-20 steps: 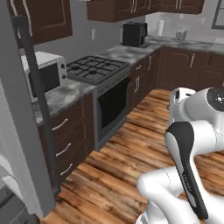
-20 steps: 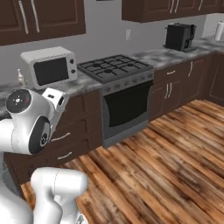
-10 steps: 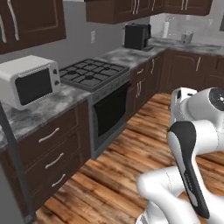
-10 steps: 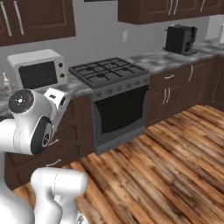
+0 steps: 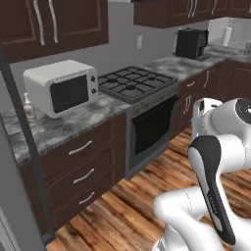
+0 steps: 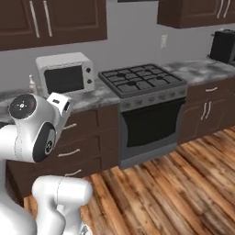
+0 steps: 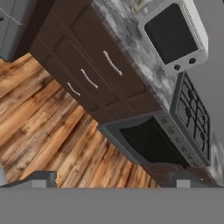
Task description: Place the liquors on the top shelf of the fridge to keep them out of children's reach, and place the cucumber on lower shelves for easy access.
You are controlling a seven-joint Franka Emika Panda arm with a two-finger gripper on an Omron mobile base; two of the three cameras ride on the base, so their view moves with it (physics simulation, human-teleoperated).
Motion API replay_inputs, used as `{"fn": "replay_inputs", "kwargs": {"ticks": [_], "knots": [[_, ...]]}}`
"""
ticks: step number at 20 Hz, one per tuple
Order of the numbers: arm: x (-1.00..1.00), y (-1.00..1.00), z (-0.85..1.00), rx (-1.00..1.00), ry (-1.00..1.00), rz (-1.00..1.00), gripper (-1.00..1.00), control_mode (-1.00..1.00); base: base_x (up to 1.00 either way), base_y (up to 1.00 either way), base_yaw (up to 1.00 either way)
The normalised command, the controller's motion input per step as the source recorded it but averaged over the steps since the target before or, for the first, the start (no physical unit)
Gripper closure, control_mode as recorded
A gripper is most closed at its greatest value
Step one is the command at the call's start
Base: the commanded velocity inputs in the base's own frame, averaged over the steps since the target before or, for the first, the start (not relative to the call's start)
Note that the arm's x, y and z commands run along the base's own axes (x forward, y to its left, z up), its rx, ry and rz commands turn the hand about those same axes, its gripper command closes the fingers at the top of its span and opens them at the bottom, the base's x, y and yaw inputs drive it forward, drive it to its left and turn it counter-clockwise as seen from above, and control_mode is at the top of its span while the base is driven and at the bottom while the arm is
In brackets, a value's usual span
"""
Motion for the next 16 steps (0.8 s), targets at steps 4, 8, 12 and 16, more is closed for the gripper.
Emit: {"fn": "replay_inputs", "kwargs": {"ticks": [4, 8, 12, 16], "knots": [[0.00, 0.00, 0.00, 0.00, 0.00, 0.00, -1.00, 1.00, 0.62, 0.14, 0.42], [0.00, 0.00, 0.00, 0.00, 0.00, 0.00, -1.00, 1.00, 0.70, 0.11, 0.44], [0.00, 0.00, 0.00, 0.00, 0.00, 0.00, -1.00, 1.00, 0.62, 0.00, 0.42], [0.00, 0.00, 0.00, 0.00, 0.00, 0.00, -1.00, 1.00, 0.61, 0.00, 0.43]]}}
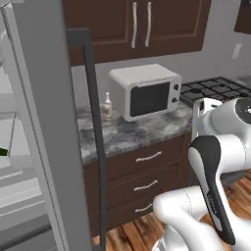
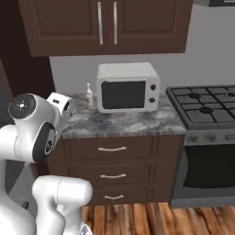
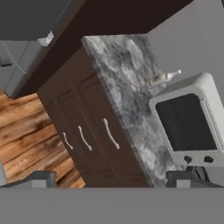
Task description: Place the liquors on the top shelf of the fridge to keep them out of children's reach, and place the cucumber on lower shelves for easy access.
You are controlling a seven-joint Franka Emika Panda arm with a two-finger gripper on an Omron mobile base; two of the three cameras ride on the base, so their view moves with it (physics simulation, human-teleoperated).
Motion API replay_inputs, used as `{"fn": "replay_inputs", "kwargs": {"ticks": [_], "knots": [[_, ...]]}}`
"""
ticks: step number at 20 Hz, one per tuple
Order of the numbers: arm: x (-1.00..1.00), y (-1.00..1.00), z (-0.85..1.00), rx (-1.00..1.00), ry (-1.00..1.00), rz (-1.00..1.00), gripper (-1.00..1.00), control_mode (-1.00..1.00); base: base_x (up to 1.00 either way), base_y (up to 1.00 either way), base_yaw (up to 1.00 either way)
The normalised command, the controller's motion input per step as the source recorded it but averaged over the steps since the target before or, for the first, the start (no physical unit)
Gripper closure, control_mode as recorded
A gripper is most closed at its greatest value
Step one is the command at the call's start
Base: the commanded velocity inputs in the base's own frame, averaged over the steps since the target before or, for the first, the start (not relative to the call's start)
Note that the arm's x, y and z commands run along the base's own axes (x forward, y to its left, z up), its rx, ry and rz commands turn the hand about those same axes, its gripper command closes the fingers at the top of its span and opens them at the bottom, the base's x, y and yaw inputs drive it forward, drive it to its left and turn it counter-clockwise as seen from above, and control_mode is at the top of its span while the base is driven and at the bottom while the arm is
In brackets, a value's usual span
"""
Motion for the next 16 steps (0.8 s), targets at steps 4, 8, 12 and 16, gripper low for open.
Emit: {"fn": "replay_inputs", "kwargs": {"ticks": [4, 8, 12, 16], "knots": [[0.00, 0.00, 0.00, 0.00, 0.00, 0.00, -1.00, 1.00, 0.71, 0.00, 0.38], [0.00, 0.00, 0.00, 0.00, 0.00, 0.00, -1.00, 1.00, 0.78, -0.03, 0.34], [0.00, 0.00, 0.00, 0.00, 0.00, 0.00, -1.00, 1.00, 0.64, -0.19, 0.27], [0.00, 0.00, 0.00, 0.00, 0.00, 0.00, -1.00, 1.00, 0.57, -0.28, 0.18]]}}
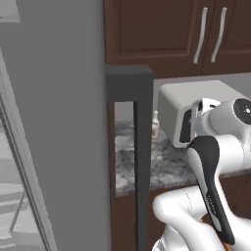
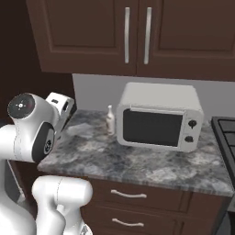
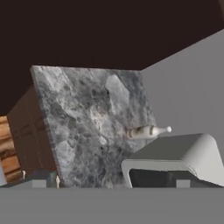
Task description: Place the liquors on the top shelf of the fridge to keep them out of children's reach, and place the cucumber on lower shelves for easy access.
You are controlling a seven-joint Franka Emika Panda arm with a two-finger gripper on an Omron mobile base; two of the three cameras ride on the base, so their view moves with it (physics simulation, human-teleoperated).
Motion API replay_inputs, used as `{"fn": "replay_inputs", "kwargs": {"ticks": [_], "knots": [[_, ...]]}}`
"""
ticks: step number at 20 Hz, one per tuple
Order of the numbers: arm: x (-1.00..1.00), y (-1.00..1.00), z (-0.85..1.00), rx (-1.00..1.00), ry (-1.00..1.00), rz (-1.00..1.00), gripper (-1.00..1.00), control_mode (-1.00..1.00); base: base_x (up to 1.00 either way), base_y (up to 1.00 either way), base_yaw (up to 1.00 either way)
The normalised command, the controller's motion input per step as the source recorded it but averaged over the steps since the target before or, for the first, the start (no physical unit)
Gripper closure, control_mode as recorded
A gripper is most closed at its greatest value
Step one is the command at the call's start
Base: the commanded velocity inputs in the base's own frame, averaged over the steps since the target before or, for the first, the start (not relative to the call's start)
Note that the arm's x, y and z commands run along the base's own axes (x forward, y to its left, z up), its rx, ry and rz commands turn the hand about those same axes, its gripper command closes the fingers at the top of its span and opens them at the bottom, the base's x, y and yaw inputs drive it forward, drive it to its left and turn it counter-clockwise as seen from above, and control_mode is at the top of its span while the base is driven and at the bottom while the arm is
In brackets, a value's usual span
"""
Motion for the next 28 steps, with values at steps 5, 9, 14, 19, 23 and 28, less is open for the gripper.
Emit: {"fn": "replay_inputs", "kwargs": {"ticks": [5, 9, 14, 19, 23, 28], "knots": [[0.00, 0.00, 0.00, 0.00, 0.00, 0.00, -1.00, 1.00, 0.46, -0.45, 0.08], [0.00, 0.00, 0.00, 0.00, 0.00, 0.00, -1.00, 1.00, 0.39, -0.39, 0.05], [0.00, 0.00, 0.00, 0.00, 0.00, 0.00, -1.00, 1.00, 0.32, -0.07, 0.04], [0.11, 0.06, -0.17, -0.01, -0.06, 0.01, -1.00, -1.00, 0.05, 0.00, 0.00], [0.11, 0.09, -0.28, -0.05, -0.06, 0.01, -1.00, -1.00, 0.00, 0.00, 0.00], [0.14, 0.22, -0.43, -0.12, -0.02, 0.01, -1.00, -1.00, 0.00, 0.00, 0.00]]}}
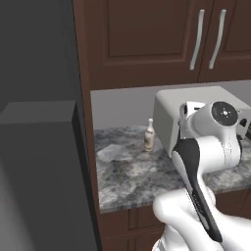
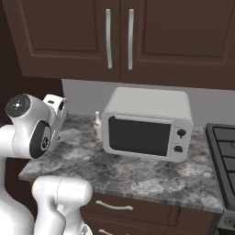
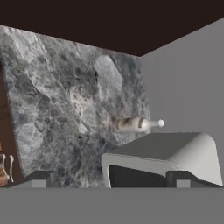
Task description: Place the liquors on the top shelf of the fridge to keep them out of children's reach, and place the cucumber on lower shelves for easy access.
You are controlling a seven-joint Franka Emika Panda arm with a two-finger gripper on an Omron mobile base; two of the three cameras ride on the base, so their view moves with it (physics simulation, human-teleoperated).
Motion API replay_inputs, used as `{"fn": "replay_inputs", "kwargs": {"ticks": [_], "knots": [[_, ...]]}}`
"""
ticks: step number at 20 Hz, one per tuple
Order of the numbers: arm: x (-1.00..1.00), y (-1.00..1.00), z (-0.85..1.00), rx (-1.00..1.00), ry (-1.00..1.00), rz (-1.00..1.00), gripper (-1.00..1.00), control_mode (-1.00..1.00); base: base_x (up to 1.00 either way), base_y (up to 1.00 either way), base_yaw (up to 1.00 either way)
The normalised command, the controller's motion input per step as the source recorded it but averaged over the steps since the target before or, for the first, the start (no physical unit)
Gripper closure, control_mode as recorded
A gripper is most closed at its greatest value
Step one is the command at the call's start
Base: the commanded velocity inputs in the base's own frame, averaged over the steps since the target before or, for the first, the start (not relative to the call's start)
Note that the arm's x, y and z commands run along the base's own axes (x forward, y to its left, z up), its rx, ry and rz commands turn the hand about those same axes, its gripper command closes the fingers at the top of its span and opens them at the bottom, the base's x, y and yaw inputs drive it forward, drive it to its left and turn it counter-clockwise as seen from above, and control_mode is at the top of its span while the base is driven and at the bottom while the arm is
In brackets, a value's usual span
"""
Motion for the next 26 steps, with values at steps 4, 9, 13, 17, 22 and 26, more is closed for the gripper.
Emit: {"fn": "replay_inputs", "kwargs": {"ticks": [4, 9, 13, 17, 22, 26], "knots": [[0.08, 0.33, -0.18, -0.17, 0.00, 0.01, -1.00, -1.00, 0.00, 0.00, 0.00], [0.17, 0.09, -0.13, -0.16, 0.00, 0.06, -1.00, -1.00, 0.00, 0.00, 0.00], [0.26, 0.00, -0.11, -0.10, 0.00, 0.09, -1.00, -1.00, 0.00, 0.00, 0.00], [0.32, -0.01, -0.17, -0.07, 0.02, 0.12, -1.00, -1.00, 0.00, 0.00, 0.00], [0.36, -0.01, -0.25, -0.04, 0.03, 0.15, -1.00, -1.00, 0.00, 0.00, 0.00], [0.35, -0.01, -0.31, -0.07, 0.06, 0.15, -1.00, -1.00, 0.00, 0.00, 0.00]]}}
